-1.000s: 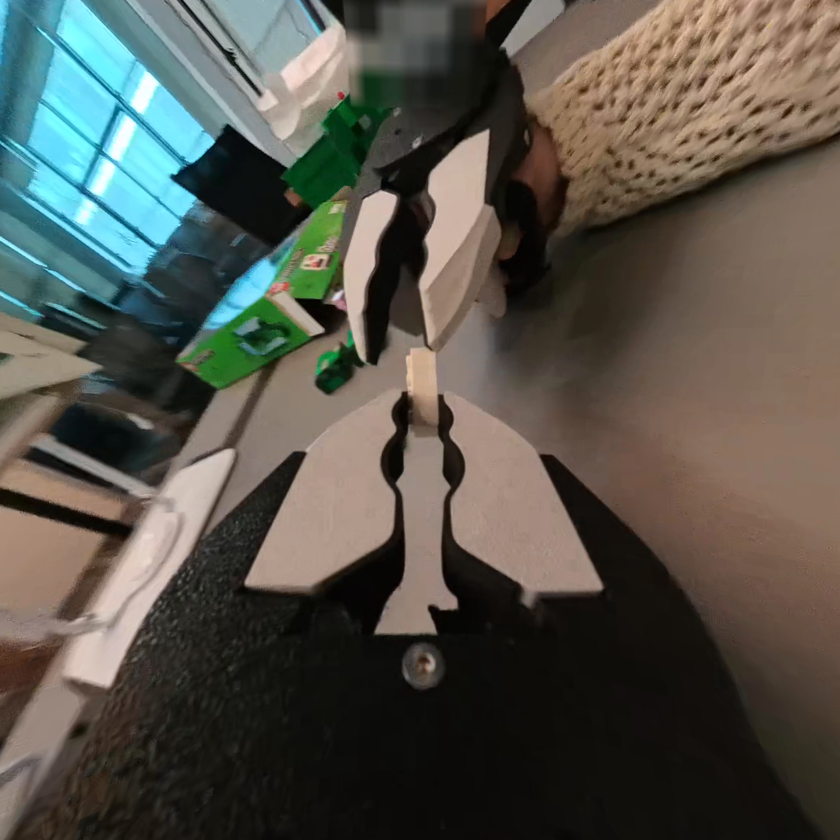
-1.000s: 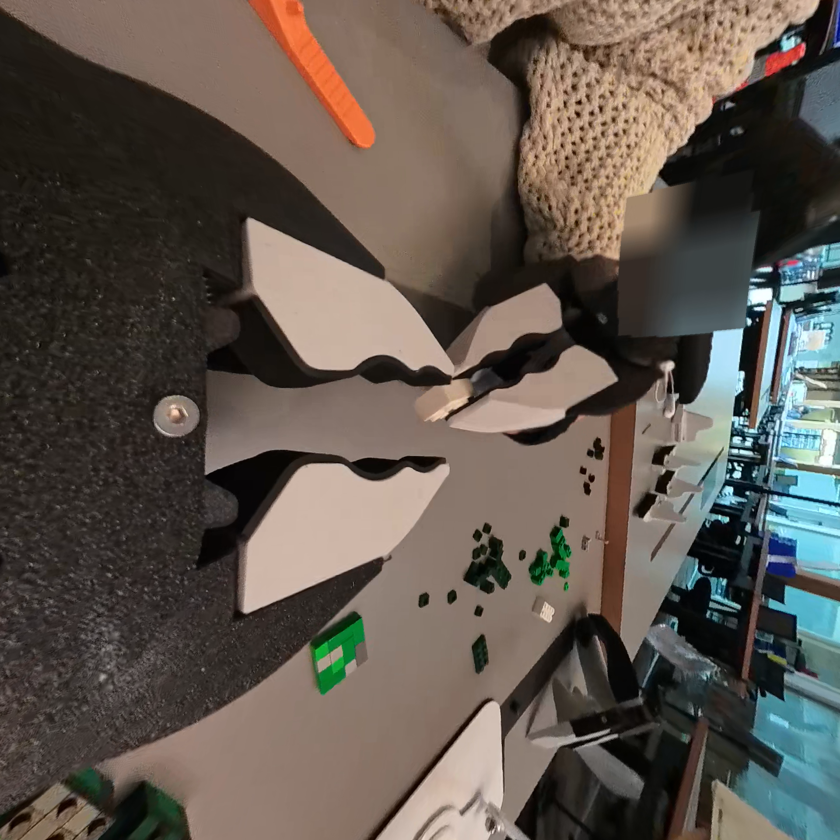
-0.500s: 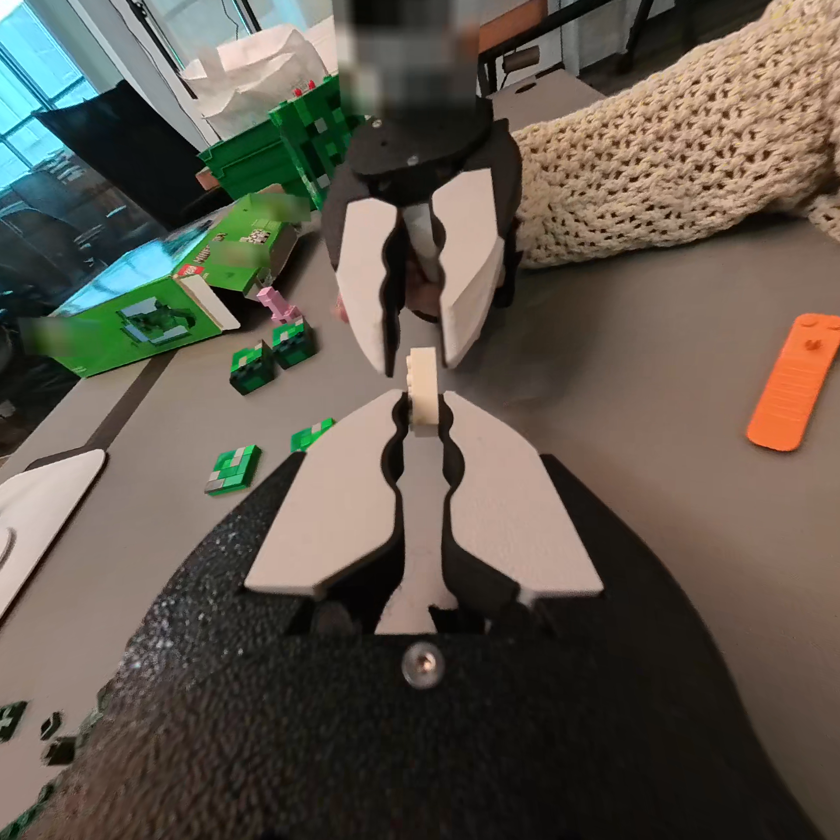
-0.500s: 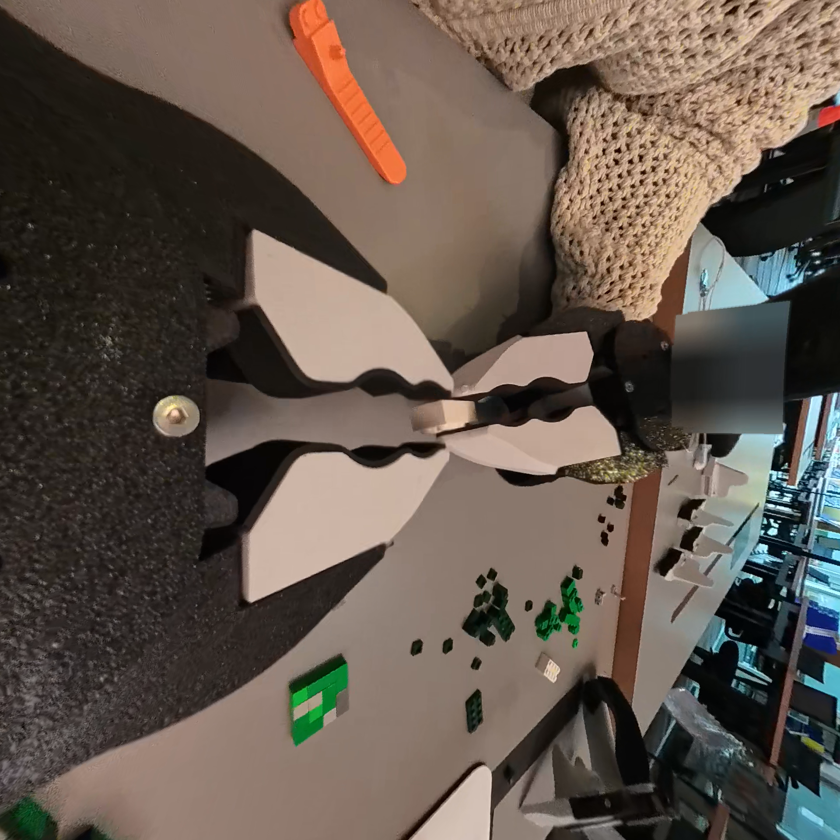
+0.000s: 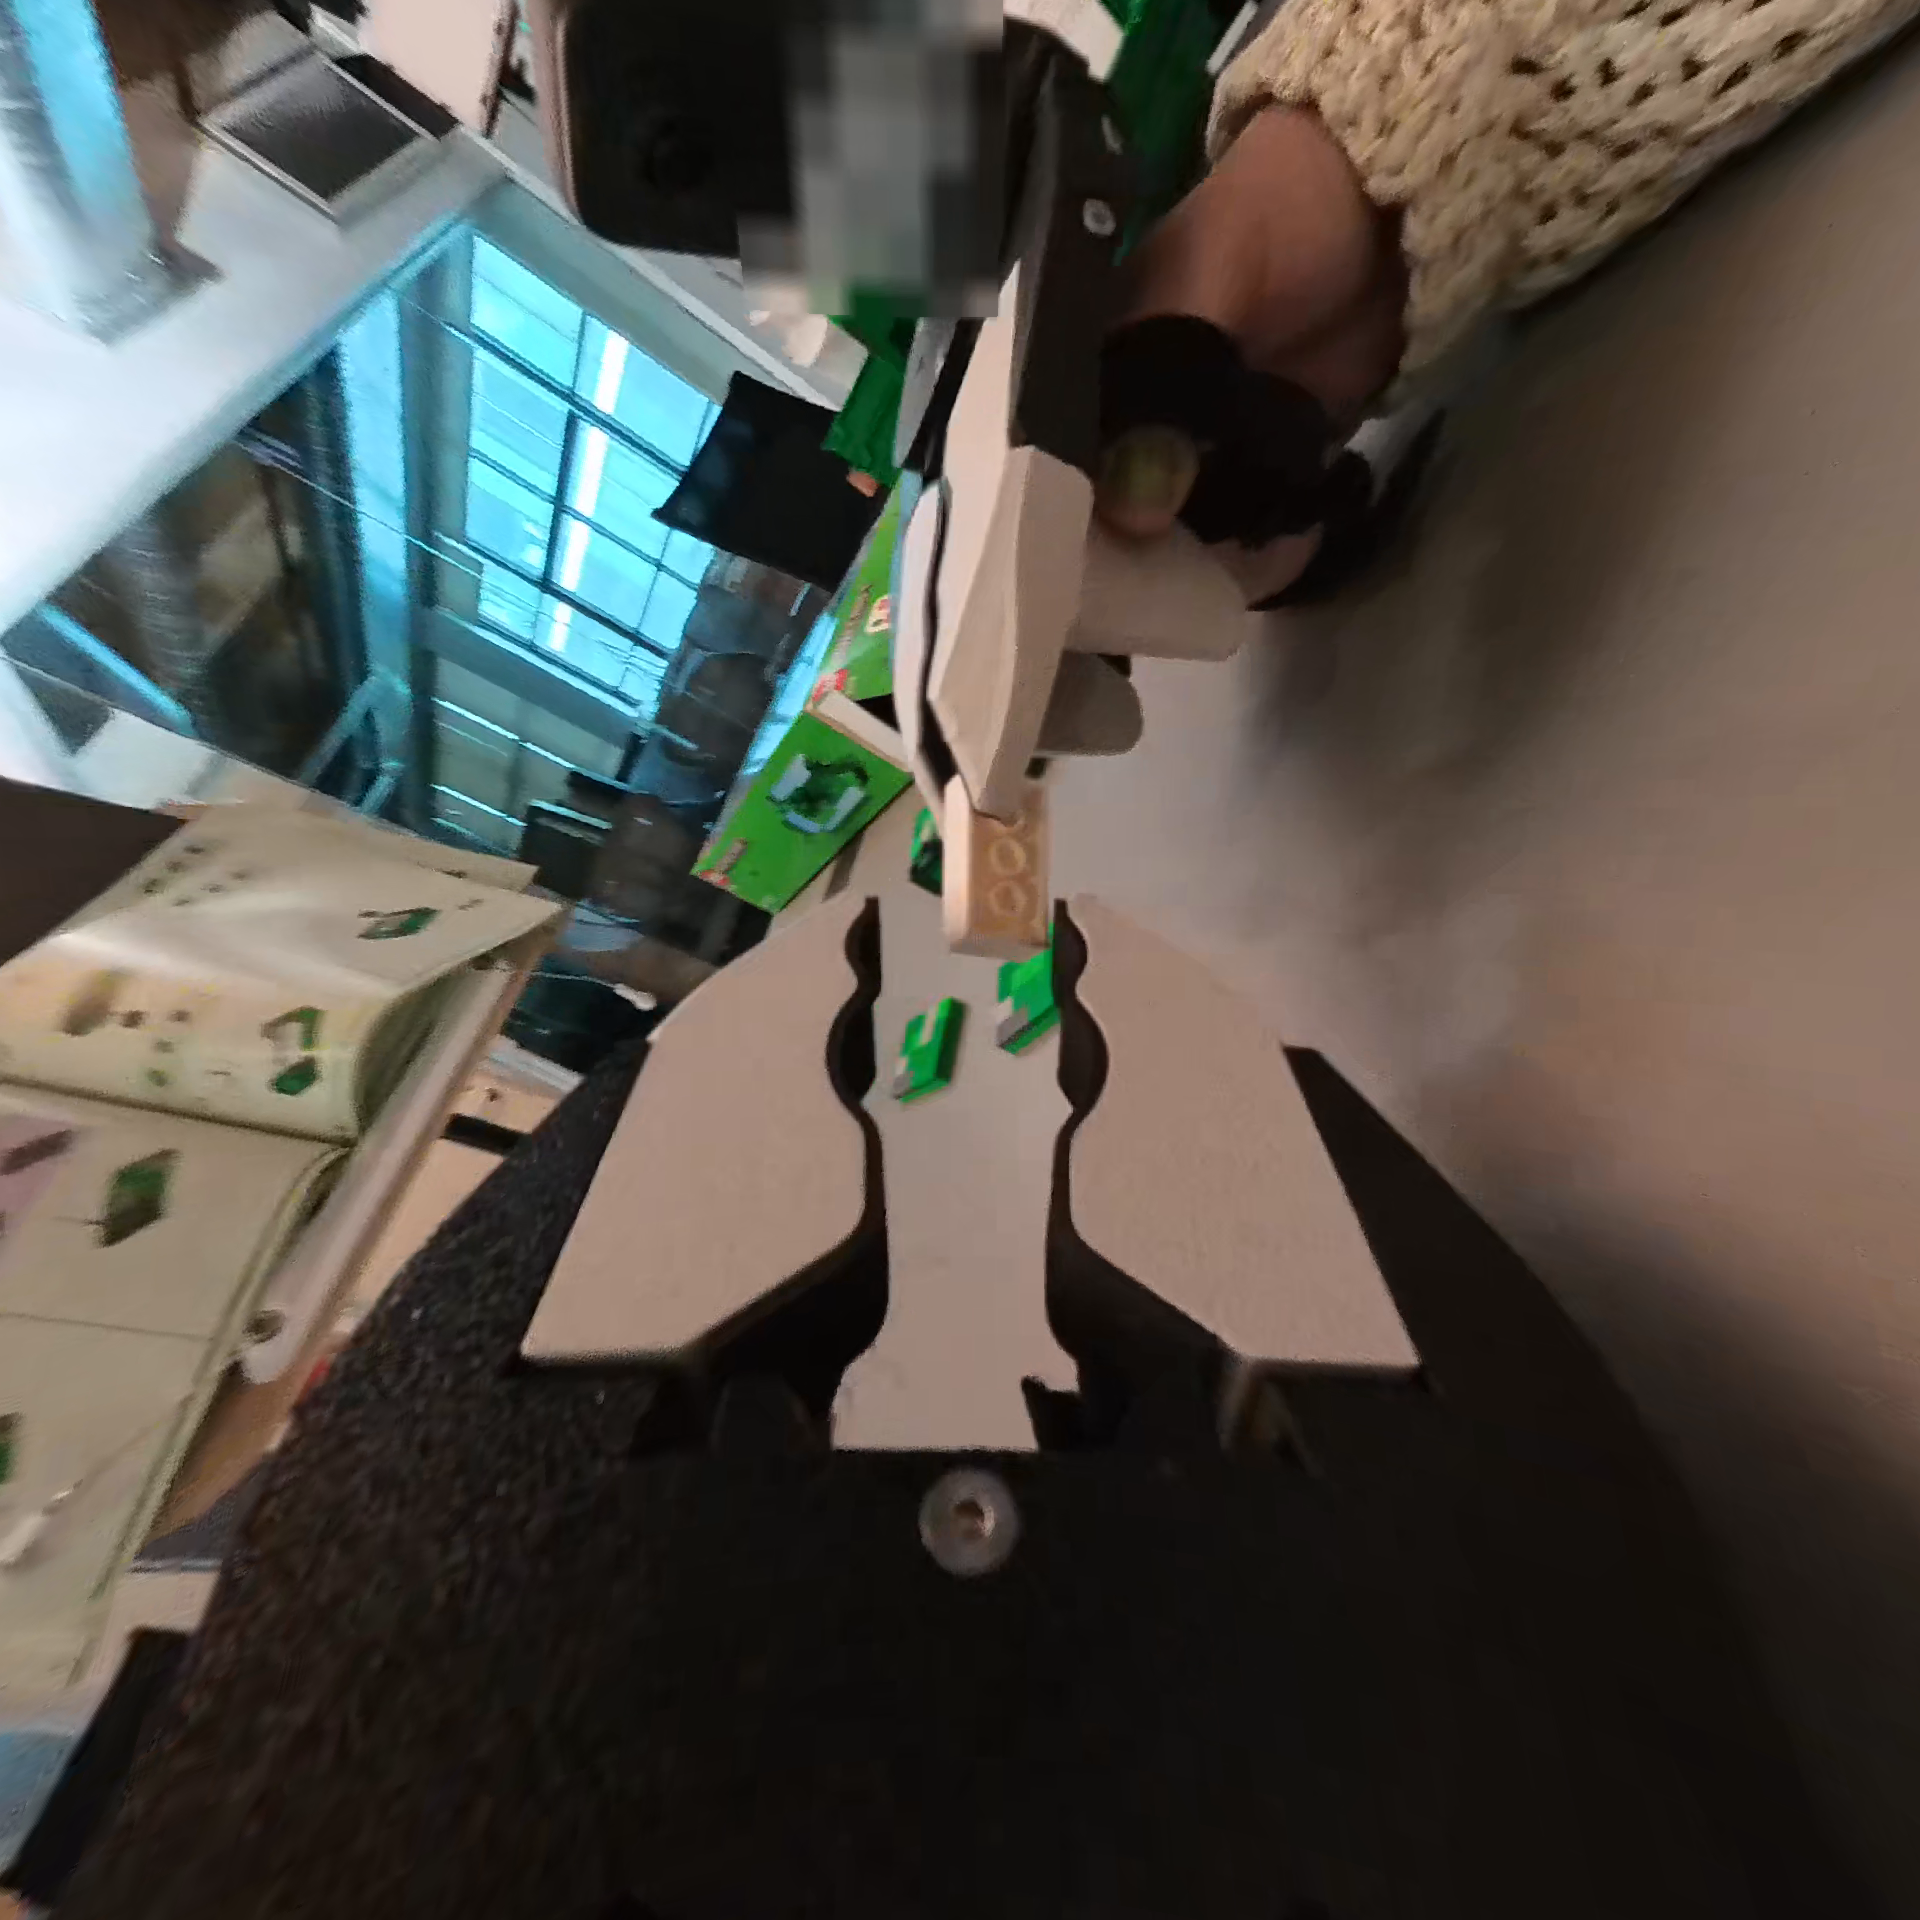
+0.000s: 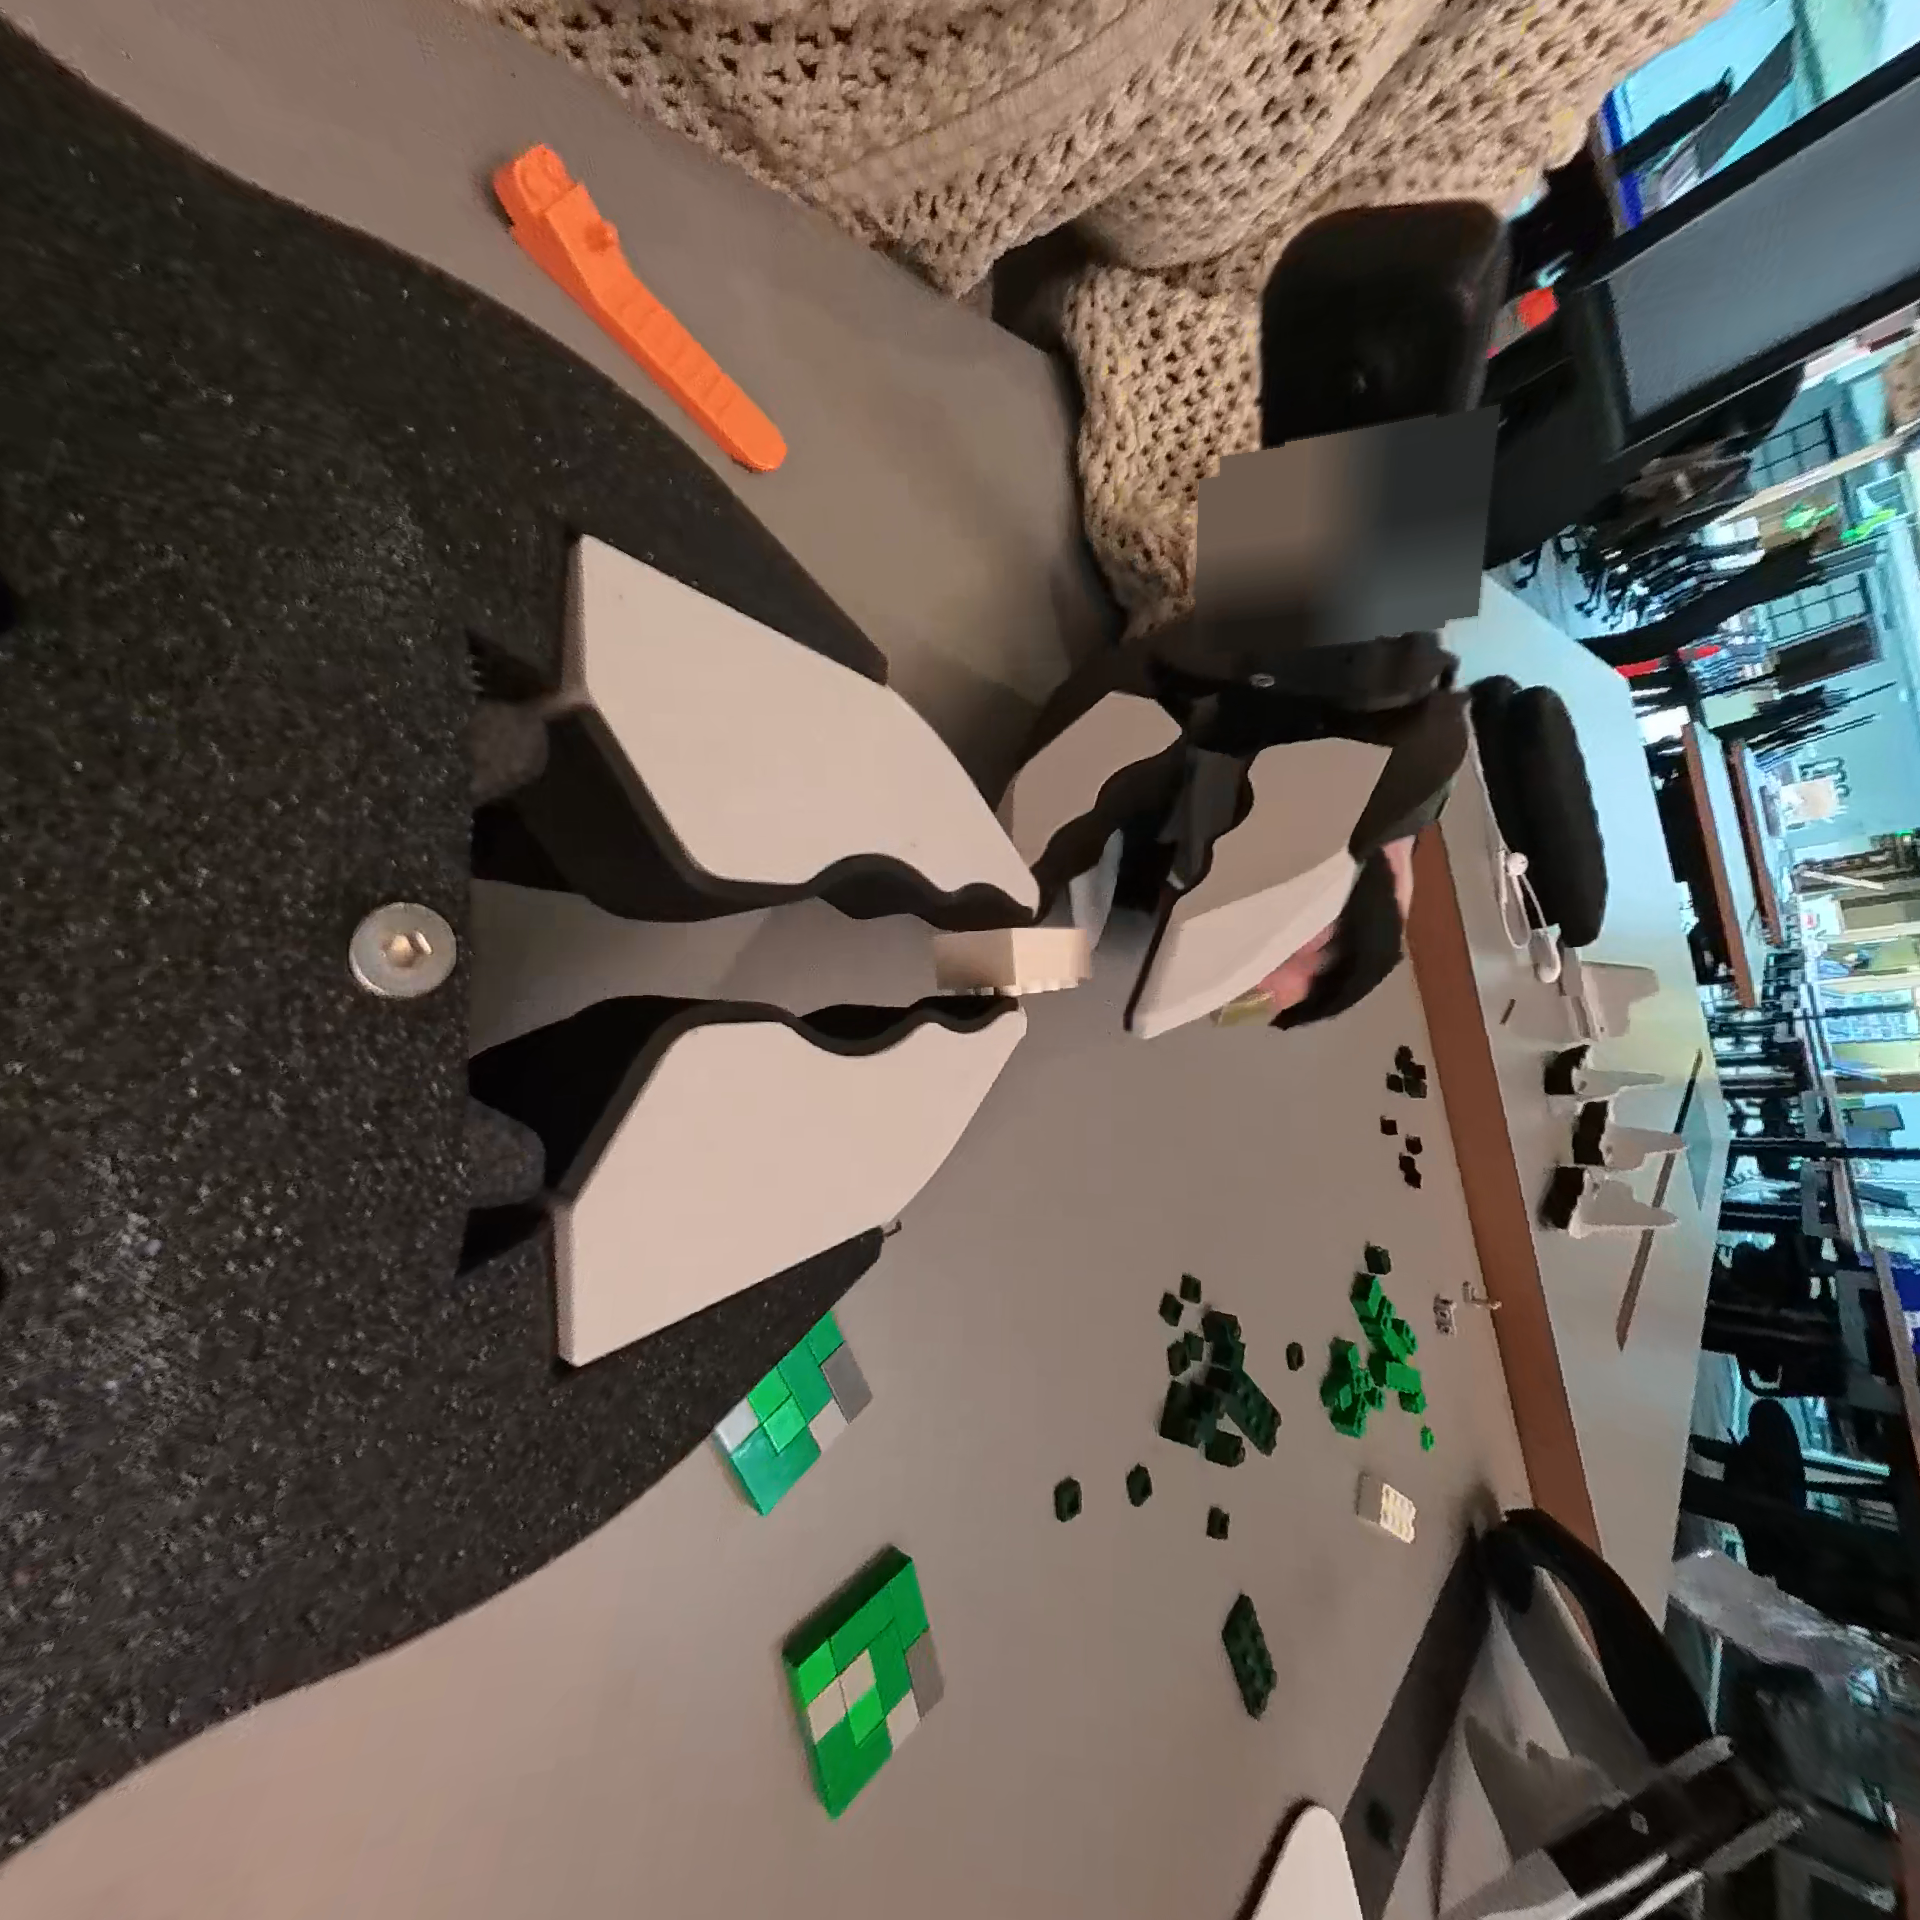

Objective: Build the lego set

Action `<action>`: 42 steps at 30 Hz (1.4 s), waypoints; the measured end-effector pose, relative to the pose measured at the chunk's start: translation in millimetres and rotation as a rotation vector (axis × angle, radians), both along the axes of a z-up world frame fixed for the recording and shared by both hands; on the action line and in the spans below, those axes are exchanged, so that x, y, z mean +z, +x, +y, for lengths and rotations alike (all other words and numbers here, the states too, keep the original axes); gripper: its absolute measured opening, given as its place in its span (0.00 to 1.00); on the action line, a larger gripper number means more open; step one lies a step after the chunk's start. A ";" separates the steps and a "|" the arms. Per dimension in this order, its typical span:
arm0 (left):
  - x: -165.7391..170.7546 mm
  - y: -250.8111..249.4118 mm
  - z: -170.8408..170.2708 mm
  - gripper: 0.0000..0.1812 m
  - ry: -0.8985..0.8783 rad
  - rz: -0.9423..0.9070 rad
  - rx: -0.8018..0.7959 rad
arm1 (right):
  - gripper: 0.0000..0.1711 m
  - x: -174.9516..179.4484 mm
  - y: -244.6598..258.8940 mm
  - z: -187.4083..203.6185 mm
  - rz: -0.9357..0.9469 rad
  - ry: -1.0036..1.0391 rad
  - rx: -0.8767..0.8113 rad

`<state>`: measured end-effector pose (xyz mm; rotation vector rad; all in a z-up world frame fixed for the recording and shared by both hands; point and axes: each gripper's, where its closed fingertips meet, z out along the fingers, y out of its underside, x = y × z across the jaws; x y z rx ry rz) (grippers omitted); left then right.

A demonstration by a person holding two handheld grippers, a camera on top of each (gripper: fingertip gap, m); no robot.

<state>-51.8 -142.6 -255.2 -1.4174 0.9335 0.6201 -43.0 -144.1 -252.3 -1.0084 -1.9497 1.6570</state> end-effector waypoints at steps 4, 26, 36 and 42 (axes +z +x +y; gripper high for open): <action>-2.8 -1.9 1.1 0.18 -0.002 0.037 0.013 | 0.07 4.0 -0.4 -1.1 -0.005 -0.058 0.008; 2.2 -1.2 -1.6 0.09 -0.197 -0.325 -0.075 | 0.22 -4.9 -1.6 11.1 0.134 0.280 -0.078; -23.3 -1.7 -6.9 0.10 -0.457 -0.518 -0.156 | 0.20 -16.5 2.5 4.6 0.105 0.376 -0.030; -24.6 -0.5 -7.4 0.10 -0.470 -0.513 -0.162 | 0.17 -20.9 0.6 4.2 0.096 0.396 -0.036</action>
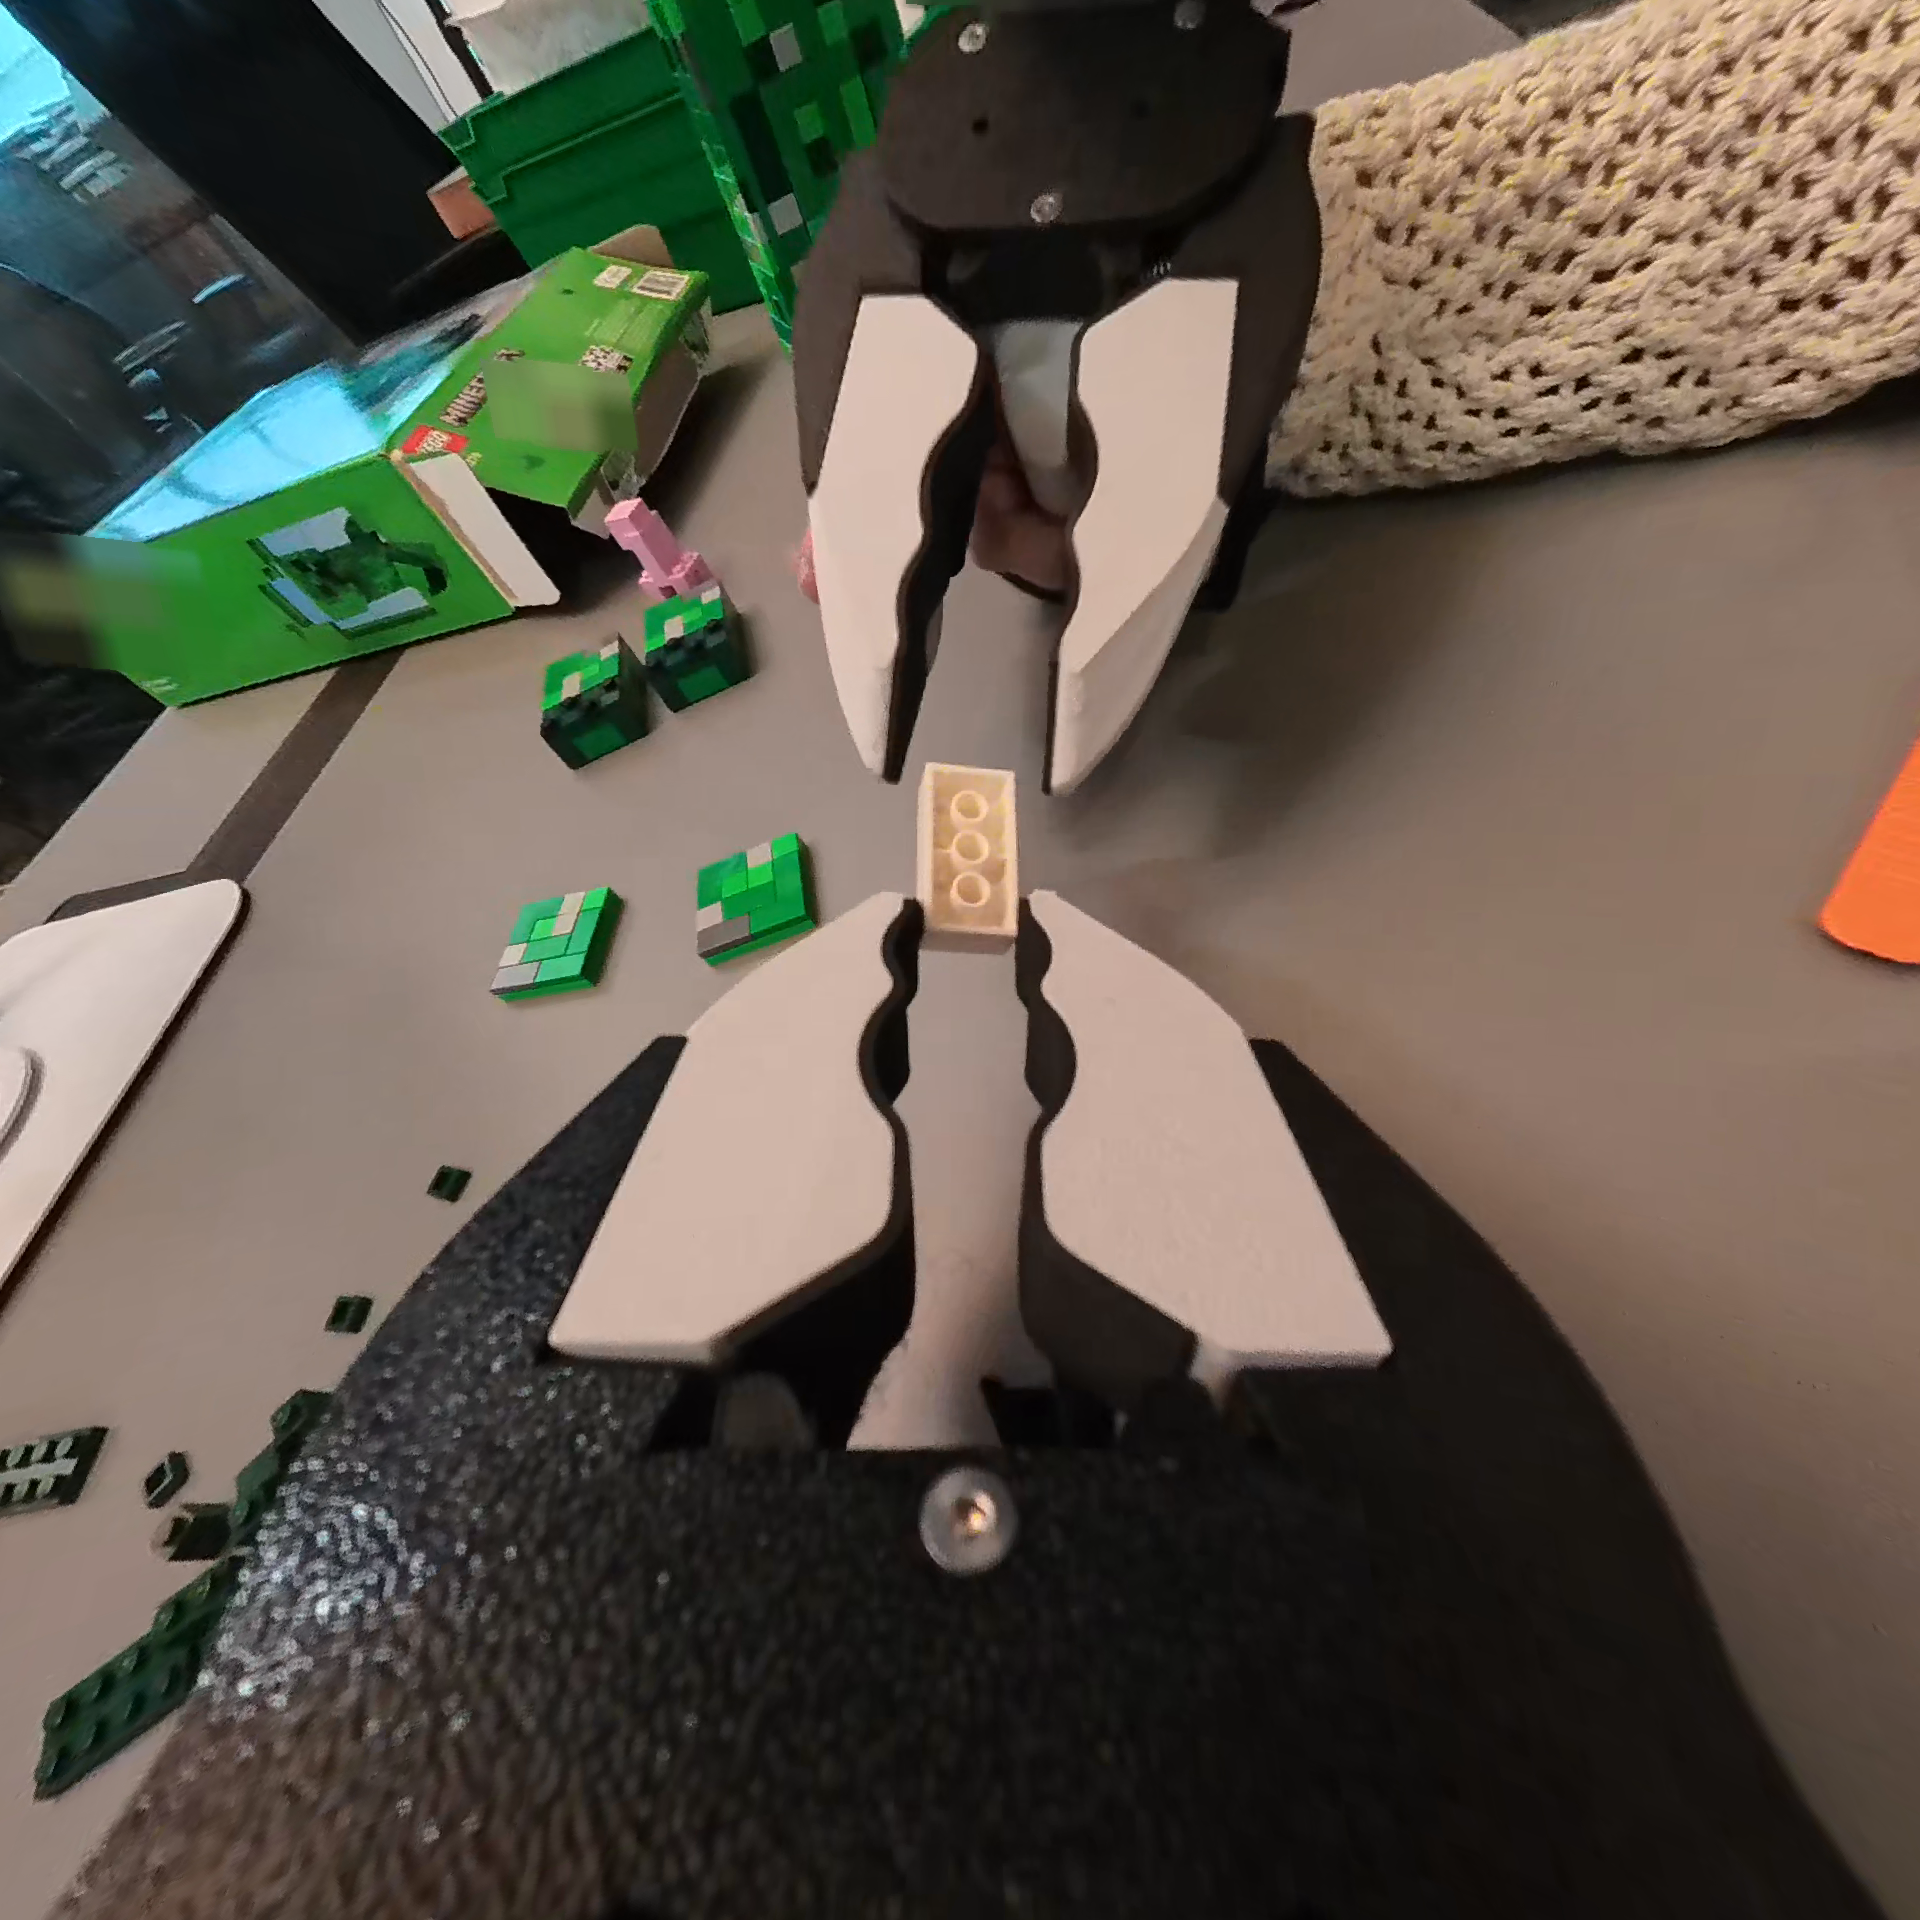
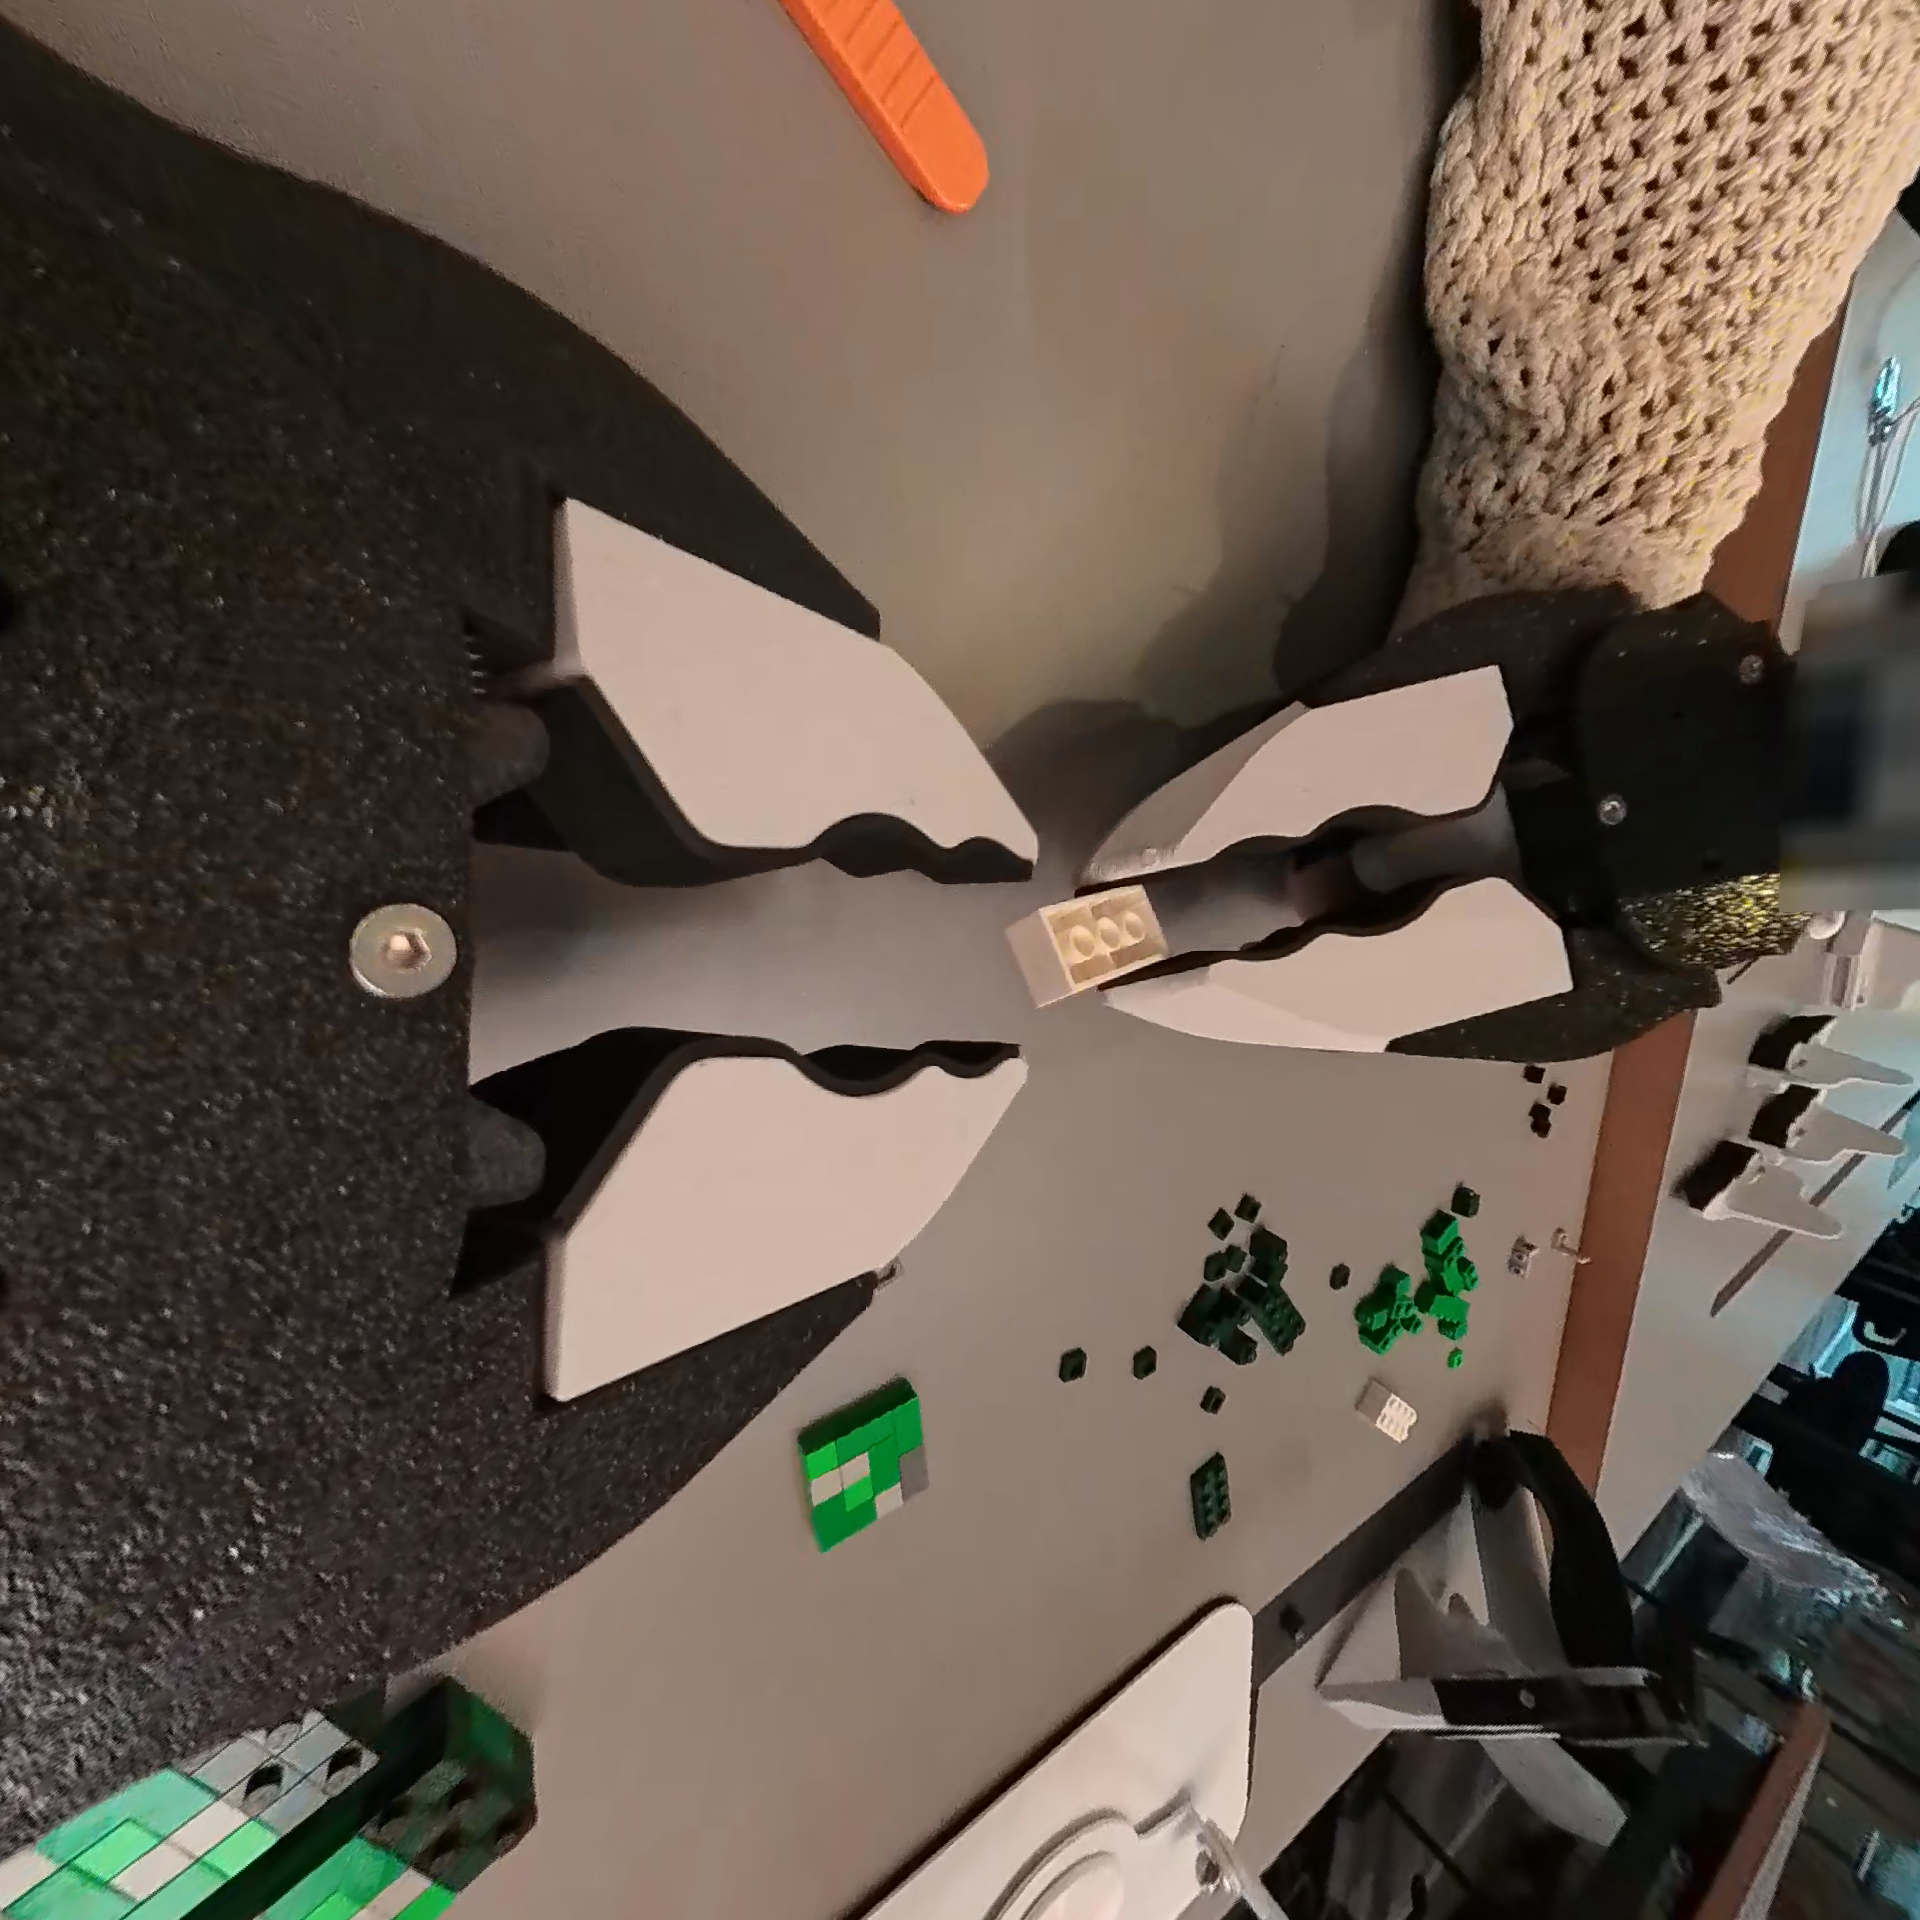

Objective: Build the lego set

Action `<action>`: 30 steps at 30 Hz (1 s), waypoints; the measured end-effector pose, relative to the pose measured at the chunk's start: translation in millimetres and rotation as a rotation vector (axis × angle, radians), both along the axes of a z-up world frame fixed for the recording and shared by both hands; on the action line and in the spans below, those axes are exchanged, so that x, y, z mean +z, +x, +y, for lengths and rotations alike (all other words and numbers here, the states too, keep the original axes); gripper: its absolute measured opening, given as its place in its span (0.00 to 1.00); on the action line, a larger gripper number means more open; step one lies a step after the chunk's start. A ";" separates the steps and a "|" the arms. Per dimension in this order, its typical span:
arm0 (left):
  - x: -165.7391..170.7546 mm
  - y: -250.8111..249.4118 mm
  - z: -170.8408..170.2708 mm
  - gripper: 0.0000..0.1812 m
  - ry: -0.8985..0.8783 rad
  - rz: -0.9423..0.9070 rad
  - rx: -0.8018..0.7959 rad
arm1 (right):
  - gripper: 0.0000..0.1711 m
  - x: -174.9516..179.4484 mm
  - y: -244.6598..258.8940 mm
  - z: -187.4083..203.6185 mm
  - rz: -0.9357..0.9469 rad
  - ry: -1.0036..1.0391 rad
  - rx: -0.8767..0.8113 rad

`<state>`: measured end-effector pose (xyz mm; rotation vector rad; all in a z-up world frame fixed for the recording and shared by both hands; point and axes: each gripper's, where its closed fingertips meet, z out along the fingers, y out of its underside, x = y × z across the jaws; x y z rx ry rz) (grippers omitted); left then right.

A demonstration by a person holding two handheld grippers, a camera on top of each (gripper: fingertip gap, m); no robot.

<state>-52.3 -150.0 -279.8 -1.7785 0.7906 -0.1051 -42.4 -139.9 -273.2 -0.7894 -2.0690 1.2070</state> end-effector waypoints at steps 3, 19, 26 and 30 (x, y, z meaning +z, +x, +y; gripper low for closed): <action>-1.1 0.7 -0.2 0.10 -0.004 0.009 -0.003 | 0.16 -0.8 -0.7 -1.2 0.002 0.003 0.001; -7.2 8.5 -5.8 0.10 -0.049 0.030 -0.070 | 0.11 -6.0 3.5 -15.1 -0.007 0.014 0.078; -7.4 8.6 -6.5 0.10 -0.057 0.025 -0.076 | 0.11 -5.9 3.2 -16.0 0.003 0.022 0.082; -8.0 9.1 -6.9 0.10 -0.057 0.033 -0.078 | 0.10 -7.3 3.0 -17.5 -0.001 0.028 0.089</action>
